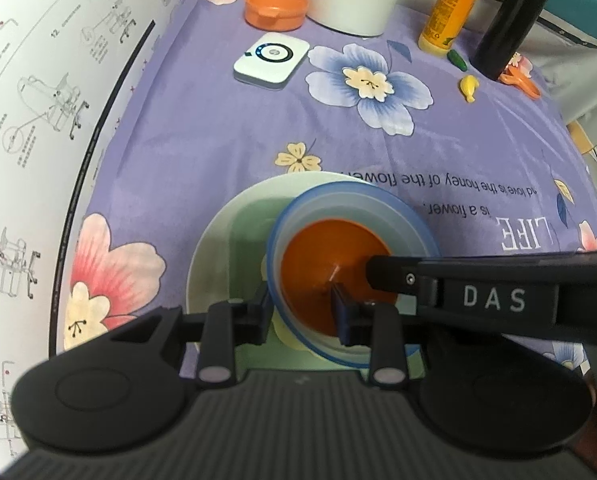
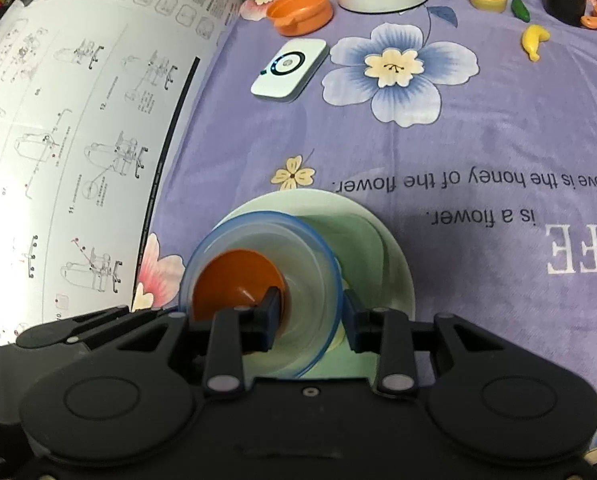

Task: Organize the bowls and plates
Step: 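Carry the nested bowls with both grippers onto the green tray, then lower the bowls onto the yellow plate and open both grippers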

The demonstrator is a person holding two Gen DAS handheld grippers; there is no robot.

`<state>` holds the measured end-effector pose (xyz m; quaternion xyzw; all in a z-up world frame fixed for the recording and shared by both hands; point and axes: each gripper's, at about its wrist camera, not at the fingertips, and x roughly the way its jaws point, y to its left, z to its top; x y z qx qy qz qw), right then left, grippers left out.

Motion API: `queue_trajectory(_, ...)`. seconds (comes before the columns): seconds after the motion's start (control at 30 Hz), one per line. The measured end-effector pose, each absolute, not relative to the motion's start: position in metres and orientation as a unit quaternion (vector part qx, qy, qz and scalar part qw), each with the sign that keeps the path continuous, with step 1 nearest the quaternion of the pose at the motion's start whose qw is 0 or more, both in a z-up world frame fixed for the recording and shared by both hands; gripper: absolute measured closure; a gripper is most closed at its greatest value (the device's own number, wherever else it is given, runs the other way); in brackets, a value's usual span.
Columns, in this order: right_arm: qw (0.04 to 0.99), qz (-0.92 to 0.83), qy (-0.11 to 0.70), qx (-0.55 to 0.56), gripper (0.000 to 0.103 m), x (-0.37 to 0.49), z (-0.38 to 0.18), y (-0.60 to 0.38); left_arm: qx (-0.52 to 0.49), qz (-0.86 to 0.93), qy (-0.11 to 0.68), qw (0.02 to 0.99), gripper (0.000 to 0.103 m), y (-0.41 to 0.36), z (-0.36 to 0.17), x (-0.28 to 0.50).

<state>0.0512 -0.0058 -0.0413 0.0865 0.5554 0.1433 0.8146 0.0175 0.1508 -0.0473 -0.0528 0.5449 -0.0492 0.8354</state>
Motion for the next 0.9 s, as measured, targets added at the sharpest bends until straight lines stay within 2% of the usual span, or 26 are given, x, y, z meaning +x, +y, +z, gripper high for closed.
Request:
queue_trajectory(0.23,0.812,0.148,0.559,0.082,0.068,0.054,-0.048,-0.006,-0.060,-0.054,0.544,0.835,0.070,0.153,-0.054,0.021)
queue_trajectory(0.3,0.816,0.149,0.554,0.073,0.068,0.054,-0.047,-0.004,-0.061,-0.059,0.536,0.840,0.053,0.153,-0.055,0.020)
queue_trajectory(0.53,0.826,0.151,0.541,0.050,0.055,0.054,-0.046,-0.001,-0.065,-0.058,0.527,0.845,0.052,0.154,-0.059,0.021)
queue_trajectory(0.83,0.831,0.142,0.536,0.048,0.044,0.054,-0.045,-0.005,-0.068,-0.055,0.524,0.847,0.040,0.155,-0.061,0.021)
queue_trajectory(0.87,0.832,0.141,0.534,0.048,0.043,0.053,-0.044,-0.006,-0.068,-0.056,0.523,0.848,0.036,0.155,-0.060,0.021)
queue_trajectory(0.9,0.835,0.140,0.531,0.048,0.042,0.053,-0.043,-0.007,-0.070,-0.061,0.521,0.849,0.026,0.156,-0.059,0.021)
